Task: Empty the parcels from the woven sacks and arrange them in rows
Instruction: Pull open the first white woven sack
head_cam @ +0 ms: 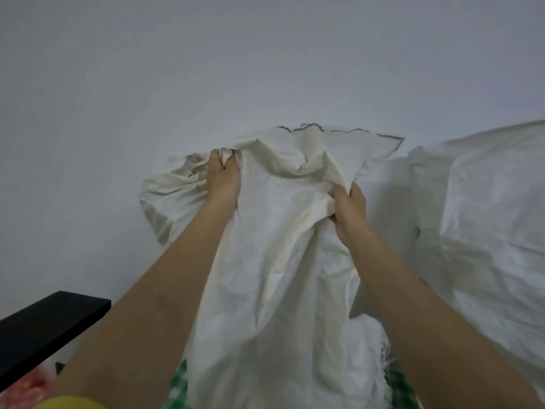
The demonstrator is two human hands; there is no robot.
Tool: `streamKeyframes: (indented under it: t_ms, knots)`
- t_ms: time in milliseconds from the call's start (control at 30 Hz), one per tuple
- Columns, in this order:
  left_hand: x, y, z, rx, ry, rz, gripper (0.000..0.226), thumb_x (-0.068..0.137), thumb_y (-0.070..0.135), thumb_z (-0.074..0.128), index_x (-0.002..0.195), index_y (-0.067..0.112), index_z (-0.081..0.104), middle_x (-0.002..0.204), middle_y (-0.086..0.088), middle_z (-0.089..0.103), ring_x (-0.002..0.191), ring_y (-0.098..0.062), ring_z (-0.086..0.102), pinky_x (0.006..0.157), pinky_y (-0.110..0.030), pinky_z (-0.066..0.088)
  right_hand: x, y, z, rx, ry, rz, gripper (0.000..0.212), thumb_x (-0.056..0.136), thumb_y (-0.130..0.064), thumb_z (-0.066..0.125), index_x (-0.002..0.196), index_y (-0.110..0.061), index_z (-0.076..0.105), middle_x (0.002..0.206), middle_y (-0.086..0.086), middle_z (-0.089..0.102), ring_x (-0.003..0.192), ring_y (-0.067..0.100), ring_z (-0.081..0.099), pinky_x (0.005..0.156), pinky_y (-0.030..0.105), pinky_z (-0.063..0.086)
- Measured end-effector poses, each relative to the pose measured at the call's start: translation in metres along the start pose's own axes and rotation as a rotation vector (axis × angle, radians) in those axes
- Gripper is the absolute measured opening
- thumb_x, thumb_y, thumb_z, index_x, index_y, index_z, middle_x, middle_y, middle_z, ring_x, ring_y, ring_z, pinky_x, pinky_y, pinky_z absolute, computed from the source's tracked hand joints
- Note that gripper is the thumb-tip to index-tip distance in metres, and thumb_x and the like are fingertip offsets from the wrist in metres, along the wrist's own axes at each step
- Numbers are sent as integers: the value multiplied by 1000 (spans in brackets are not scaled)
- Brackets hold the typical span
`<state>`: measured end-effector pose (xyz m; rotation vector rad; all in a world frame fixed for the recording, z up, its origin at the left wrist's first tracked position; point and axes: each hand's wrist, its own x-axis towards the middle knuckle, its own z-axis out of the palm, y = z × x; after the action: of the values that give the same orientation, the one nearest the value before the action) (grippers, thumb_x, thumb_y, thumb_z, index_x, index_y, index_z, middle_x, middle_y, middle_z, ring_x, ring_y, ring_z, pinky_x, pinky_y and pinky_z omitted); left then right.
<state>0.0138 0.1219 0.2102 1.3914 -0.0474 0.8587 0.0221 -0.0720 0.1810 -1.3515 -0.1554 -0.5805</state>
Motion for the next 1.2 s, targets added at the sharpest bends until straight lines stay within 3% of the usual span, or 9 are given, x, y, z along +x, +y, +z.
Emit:
streamKeyframes:
  t_ms: [67, 133, 267, 400, 500, 600, 833, 1067, 1200]
  knots:
    - [1, 12, 7, -18, -31, 46, 16, 102, 26, 37, 89, 32, 43, 92, 16, 48, 87, -9, 45, 65, -18, 37, -2, -9, -3, -50, 75, -72, 16, 92, -8, 46, 103, -16, 54, 91, -1, 58, 83, 17, 56, 76, 34, 51]
    - [-2, 14, 9, -53, -75, 58, 18, 101, 29, 39, 86, 35, 44, 89, 19, 49, 90, -10, 53, 81, -23, 46, -8, -10, -10, -120, 166, -170, 9, 91, -10, 47, 94, -16, 53, 86, -2, 54, 74, 12, 52, 68, 26, 45]
    - [-16, -19, 10, -41, -178, -43, 31, 99, 35, 41, 129, 28, 46, 130, 6, 53, 125, -18, 47, 106, -38, 40, -25, 21, -37, -294, 289, -195, 8, 92, -17, 48, 98, -13, 49, 82, -5, 52, 76, 17, 53, 73, 33, 44]
    - [-58, -91, 1, 181, -323, -105, 18, 99, 31, 41, 113, 23, 50, 113, 2, 55, 112, -18, 52, 97, -33, 41, -42, 104, -73, -560, 254, 215, 36, 89, -30, 54, 116, -11, 40, 118, 12, 53, 107, 34, 54, 93, 45, 46]
    - [-93, -146, -6, 353, -439, -208, 16, 101, 24, 39, 101, 14, 51, 92, 1, 54, 97, -18, 51, 73, -28, 37, -66, 162, -103, -775, 97, 571, 70, 91, -36, 55, 145, -4, 23, 144, 19, 33, 127, 40, 41, 105, 46, 39]
    - [-118, -177, -10, 410, -536, -253, 15, 101, 24, 39, 98, 17, 51, 81, 5, 50, 85, -16, 48, 62, -22, 34, -87, 187, -120, -836, 25, 624, 82, 91, -40, 58, 150, -10, 10, 149, 18, 23, 131, 43, 34, 106, 53, 38]
    - [-140, -201, -17, 352, -440, -308, 12, 99, 23, 44, 90, 16, 50, 73, 5, 46, 66, -10, 44, 56, -23, 32, -109, 173, -116, -982, 38, 82, 87, 88, -26, 64, 153, -16, 7, 158, 16, 6, 145, 33, 6, 118, 46, 17]
    - [-146, -211, -28, 288, -355, -324, 10, 94, 24, 56, 84, 20, 55, 73, 4, 52, 66, -10, 48, 59, -22, 37, -109, 162, -82, -1228, -237, -408, 83, 83, -39, 62, 150, -23, 16, 157, 17, 9, 144, 39, 1, 117, 57, 10]
    - [-147, -209, -37, 312, -394, -237, 7, 94, 14, 54, 97, 15, 60, 86, 4, 58, 75, -5, 53, 65, -15, 39, -110, 165, -61, -1400, -500, -426, 92, 82, -60, 61, 154, -31, 12, 161, 11, -1, 146, 37, -12, 114, 55, -12]
